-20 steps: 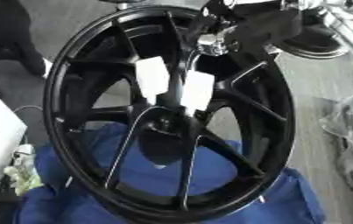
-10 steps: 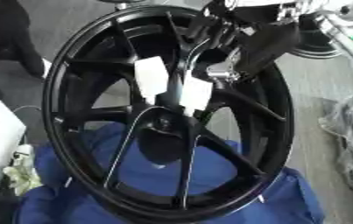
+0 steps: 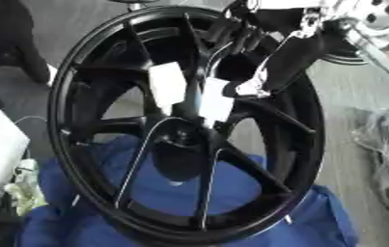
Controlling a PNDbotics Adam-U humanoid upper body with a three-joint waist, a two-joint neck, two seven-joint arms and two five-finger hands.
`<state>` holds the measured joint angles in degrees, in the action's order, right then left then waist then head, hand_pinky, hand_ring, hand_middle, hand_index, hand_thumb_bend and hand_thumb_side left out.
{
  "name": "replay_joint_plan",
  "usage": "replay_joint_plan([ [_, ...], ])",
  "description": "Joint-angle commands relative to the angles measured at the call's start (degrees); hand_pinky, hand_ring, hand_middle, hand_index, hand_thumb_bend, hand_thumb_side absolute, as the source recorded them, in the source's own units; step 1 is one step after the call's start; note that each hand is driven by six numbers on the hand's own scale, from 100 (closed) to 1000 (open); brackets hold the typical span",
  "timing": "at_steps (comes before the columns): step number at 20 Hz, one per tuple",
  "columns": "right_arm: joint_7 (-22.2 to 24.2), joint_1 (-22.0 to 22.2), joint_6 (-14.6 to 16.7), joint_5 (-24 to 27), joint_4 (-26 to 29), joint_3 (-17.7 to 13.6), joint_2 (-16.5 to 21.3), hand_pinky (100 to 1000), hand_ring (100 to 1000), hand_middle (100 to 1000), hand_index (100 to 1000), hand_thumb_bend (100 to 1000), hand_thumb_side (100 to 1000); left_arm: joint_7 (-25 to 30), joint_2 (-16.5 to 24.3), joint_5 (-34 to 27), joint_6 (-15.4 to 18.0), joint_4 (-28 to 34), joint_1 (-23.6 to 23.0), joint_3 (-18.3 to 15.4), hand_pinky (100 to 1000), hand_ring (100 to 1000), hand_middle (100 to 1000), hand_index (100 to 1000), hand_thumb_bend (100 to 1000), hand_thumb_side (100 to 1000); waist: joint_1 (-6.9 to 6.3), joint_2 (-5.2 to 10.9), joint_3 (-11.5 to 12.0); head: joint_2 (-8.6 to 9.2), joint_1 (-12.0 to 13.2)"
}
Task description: Pull the pin out of the wheel hub.
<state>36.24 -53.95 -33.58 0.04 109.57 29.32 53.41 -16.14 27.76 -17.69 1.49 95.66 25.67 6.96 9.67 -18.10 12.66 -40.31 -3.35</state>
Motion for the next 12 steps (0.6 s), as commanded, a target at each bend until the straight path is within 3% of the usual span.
replay_joint_plan([
  [1,2.2,-1.1,-1.6,-0.9,0.9,-0.4,0.9,818,782,760,837,424,159,0.2,1.5,0.1,0.0,0.7,0.7,0.0,649,705,694,705,109,835,-0.61,1.68,0.0,-0.54,0.0],
  [7,3.9,-1.3,-1.4,-2.5,0.2,0.7,-0.1,810,757,733,818,454,270,0.2,1.3,0.1,0.1,0.8,0.9,0.0,649,706,695,705,110,833,-0.61,1.62,0.3,-0.93,-0.3],
  [12,4.6,-1.4,-1.4,-4.3,-0.9,1.7,-1.1,808,745,719,812,463,301,0.3,1.2,0.1,0.0,0.8,1.0,0.2,649,706,696,705,109,834,-0.64,1.55,0.4,-1.12,-0.4],
])
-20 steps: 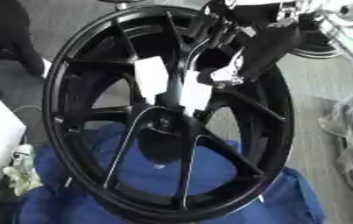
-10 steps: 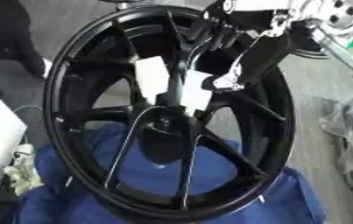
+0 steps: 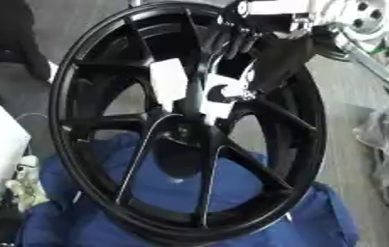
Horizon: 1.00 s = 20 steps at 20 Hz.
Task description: Pull the pin out of the wheel hub.
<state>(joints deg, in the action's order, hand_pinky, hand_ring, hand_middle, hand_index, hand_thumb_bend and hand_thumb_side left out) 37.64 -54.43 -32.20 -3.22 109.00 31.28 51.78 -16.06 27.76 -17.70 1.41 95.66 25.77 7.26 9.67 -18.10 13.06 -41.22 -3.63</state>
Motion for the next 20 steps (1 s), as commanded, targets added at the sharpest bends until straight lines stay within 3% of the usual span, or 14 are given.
replay_joint_plan([
  [1,3.2,-0.9,-2.8,-1.4,-0.5,-0.2,0.3,808,744,718,812,463,302,0.3,1.2,0.1,0.1,0.8,0.9,-0.1,649,706,696,705,109,833,-0.65,1.53,0.0,-0.18,-0.2],
  [14,5.2,-0.6,-1.5,-4.2,-2.0,1.2,-0.2,803,734,690,800,459,300,0.6,1.3,0.1,-0.1,0.8,0.9,0.1,649,708,698,705,109,836,-0.65,1.45,0.0,-0.09,-0.3],
  [20,6.1,-0.4,-1.3,-4.8,-2.5,1.5,-0.4,801,729,684,795,459,300,0.7,1.4,0.1,-0.1,0.8,1.0,0.2,650,709,699,705,109,836,-0.64,1.5,-0.1,0.87,-0.8],
])
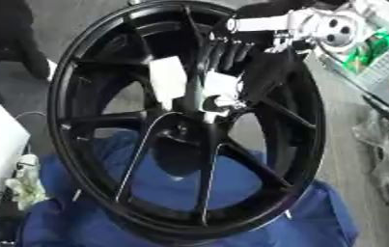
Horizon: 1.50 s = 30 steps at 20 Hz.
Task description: Pull the pin out of the wheel hub.
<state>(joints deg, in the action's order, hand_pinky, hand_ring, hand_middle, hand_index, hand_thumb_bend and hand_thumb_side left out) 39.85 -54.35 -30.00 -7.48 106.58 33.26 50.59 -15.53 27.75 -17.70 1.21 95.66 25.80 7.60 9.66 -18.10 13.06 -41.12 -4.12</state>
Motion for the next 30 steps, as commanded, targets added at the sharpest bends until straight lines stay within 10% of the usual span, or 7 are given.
replay_joint_plan([
  [1,4.0,-0.5,-3.4,-0.6,-0.2,-0.4,0.7,801,728,683,794,459,299,0.3,1.4,0.1,0.1,0.8,0.9,-0.1,650,709,699,705,109,837,-0.64,1.5,-0.1,0.92,-0.3],
  [30,3.7,0.0,-3.4,-1.6,0.4,-0.9,1.5,776,705,501,665,463,336,1.2,1.6,0.2,-0.2,0.5,0.7,0.5,651,718,704,706,105,840,-0.6,1.56,-0.4,0.67,0.4],
])
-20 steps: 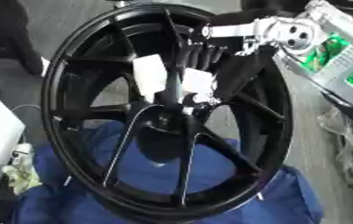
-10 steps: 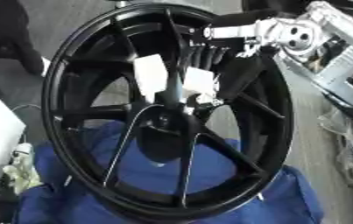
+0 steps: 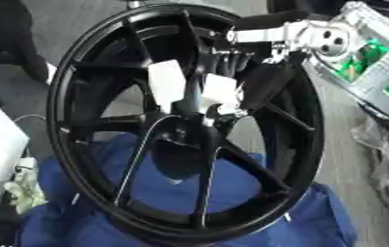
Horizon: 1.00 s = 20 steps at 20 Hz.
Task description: Pull the pin out of the wheel hub.
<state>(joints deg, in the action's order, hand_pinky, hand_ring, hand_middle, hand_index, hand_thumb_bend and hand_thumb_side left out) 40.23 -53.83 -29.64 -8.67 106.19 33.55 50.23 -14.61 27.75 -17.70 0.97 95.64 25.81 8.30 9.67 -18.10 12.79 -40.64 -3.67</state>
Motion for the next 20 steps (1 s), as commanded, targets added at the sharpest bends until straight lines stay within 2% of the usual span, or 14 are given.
replay_joint_plan([
  [1,3.3,-0.5,-3.8,-0.4,0.8,-1.2,1.9,775,703,497,661,463,336,0.4,1.6,0.2,0.0,0.5,0.7,-0.1,651,719,704,705,104,841,-0.59,1.57,-0.1,0.15,0.0],
  [7,2.9,-0.5,-4.7,-0.3,0.9,-1.1,1.7,757,680,474,629,455,297,0.6,1.6,0.3,0.0,0.6,0.7,0.0,652,720,705,705,106,841,-0.6,1.52,-0.1,-0.06,-0.2],
  [11,2.2,-0.5,-5.3,0.1,0.9,-1.1,1.7,740,642,464,610,404,129,0.7,1.6,0.2,0.0,0.6,0.7,0.0,652,722,708,705,106,841,-0.61,1.53,-0.1,-0.17,-0.2],
  [13,2.0,-0.4,-5.4,0.4,1.0,-1.1,1.8,739,636,467,614,402,100,0.9,1.6,0.2,-0.1,0.6,0.7,0.2,653,722,708,705,106,841,-0.6,1.54,-0.1,-0.21,-0.3],
  [15,2.2,-0.3,-5.3,0.4,1.0,-1.0,1.9,738,630,467,615,401,100,1.0,1.6,0.2,-0.1,0.6,0.7,0.2,652,722,707,705,107,842,-0.59,1.54,0.0,-0.24,-0.3],
  [20,1.4,-0.3,-6.0,1.0,0.7,-1.1,1.7,719,599,449,591,292,100,1.3,1.5,0.2,-0.2,0.6,0.8,0.4,653,724,706,704,108,844,-0.61,1.51,0.0,-0.34,-0.3],
])
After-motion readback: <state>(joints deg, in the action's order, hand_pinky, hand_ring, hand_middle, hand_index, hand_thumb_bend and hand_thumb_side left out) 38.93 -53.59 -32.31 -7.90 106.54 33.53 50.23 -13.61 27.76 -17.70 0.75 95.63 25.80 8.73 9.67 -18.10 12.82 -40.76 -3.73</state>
